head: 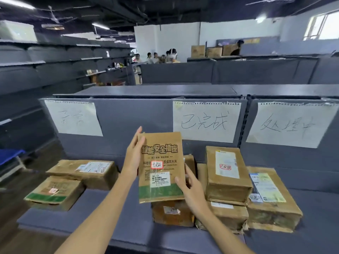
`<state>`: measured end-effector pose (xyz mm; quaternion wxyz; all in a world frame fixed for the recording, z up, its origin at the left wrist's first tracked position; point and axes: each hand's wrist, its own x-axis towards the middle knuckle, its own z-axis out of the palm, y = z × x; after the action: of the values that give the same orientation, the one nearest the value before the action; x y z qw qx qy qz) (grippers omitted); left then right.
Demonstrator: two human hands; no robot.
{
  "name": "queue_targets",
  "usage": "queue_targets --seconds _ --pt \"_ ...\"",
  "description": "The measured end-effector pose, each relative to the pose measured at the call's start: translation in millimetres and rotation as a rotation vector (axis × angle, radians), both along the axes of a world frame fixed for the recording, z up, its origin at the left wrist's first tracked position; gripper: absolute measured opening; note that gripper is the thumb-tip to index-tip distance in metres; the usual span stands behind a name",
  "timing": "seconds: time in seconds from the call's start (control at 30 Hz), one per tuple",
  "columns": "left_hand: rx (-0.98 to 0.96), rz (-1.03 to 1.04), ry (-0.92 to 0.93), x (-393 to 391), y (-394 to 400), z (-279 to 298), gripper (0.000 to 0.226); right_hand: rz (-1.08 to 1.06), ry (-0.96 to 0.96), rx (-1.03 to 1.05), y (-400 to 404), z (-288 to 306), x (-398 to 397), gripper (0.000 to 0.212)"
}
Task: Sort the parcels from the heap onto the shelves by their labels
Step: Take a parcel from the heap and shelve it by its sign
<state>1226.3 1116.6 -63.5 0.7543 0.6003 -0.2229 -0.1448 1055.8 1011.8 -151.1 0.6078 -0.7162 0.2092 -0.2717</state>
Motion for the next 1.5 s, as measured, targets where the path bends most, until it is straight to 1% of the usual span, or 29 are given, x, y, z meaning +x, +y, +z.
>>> queue_targets --seconds 0.13,0.2,0.27,0.37,0.43,0.5,0.57,0.63,0.67,0.73,0.8,0.9,1.07,1.2,1.23,1.33,1.37,1.43,1.5 --pt "-0.001 -0.065 0.003 4.6 -16.1 -3.7 0.046 -0.049 0.011 -0.014 -4.0 -0.4 -5.7 0.059" --pt "-0.006 -0.087 0.029 5.3 -21.8 -6.9 0.037 -0.059 0.019 -0.012 -8.3 2.6 -7.5 0.056" --pt "-0.001 -0.087 0.018 5.0 -24.6 -8.3 0.027 -0.1 0.007 -0.021 -10.4 6.8 -8.8 0.05" --pt "0.104 -0.135 -0.026 10.6 -29.6 -14.9 0.026 -0.202 0.057 -0.073 -8.6 12.3 -6.4 0.037" --pt "0.197 -0.153 -0.04 15.7 -31.9 -20.9 0.027 -0.196 0.175 -0.199 -8.6 17.6 -4.1 0.032" --pt "0.232 -0.133 0.006 22.9 -36.5 -30.3 0.029 -0.17 0.33 -0.366 -11.2 25.8 -0.4 0.041" --pt "0.247 -0.106 0.043 21.6 -40.7 -34.9 0.024 -0.199 0.463 -0.471 -14.3 32.4 4.7 0.053" --pt "0.259 -0.094 0.065 17.1 -44.9 -40.1 0.025 -0.24 0.519 -0.55 -15.0 35.6 9.1 0.067" --pt "0.256 -0.093 0.078 15.2 -47.6 -43.5 0.027 -0.253 0.527 -0.592 -15.6 34.6 12.2 0.07" --pt "0.271 -0.096 0.098 13.4 -51.3 -49.9 0.029 -0.275 0.528 -0.629 -16.5 30.5 17.4 0.069" --pt "0.304 -0.092 0.107 17.1 -55.6 -59.3 0.03 -0.283 0.546 -0.609 -18.1 23.5 22.2 0.067" --pt "0.331 -0.106 0.107 22.2 -59.6 -75.5 0.029 -0.273 0.524 -0.579 -17.8 13.5 24.9 0.063" --pt "0.315 -0.154 0.145 25.5 -64.6 -81.8 0.031 -0.294 0.484 -0.716 -18.9 9.3 27.3 0.051" --pt "0.313 -0.166 0.18 23.2 -66.7 -79.3 0.033 -0.331 0.497 -0.815 -24.1 2.9 27.1 0.047" --pt "0.308 -0.168 0.198 23.0 -67.3 -81.0 0.033 -0.328 0.519 -0.839 -25.2 0.8 27.1 0.048" --pt "0.3 -0.17 0.243 23.0 -65.5 -85.2 0.034 -0.297 0.584 -0.919 -24.4 0.7 27.9 0.068" --pt "0.296 -0.174 0.241 24.3 -64.9 -87.1 0.035 -0.306 0.579 -0.914 -22.9 3.6 27.1 0.07" --pt "0.296 -0.179 0.25 25.3 -63.0 -88.1 0.038 -0.301 0.525 -0.894 -20.0 16.2 20.8 0.067" --pt "0.288 -0.213 0.302 23.0 -60.5 -87.3 0.043 -0.274 0.462 -0.879 -23.2 32.4 9.6 0.064"
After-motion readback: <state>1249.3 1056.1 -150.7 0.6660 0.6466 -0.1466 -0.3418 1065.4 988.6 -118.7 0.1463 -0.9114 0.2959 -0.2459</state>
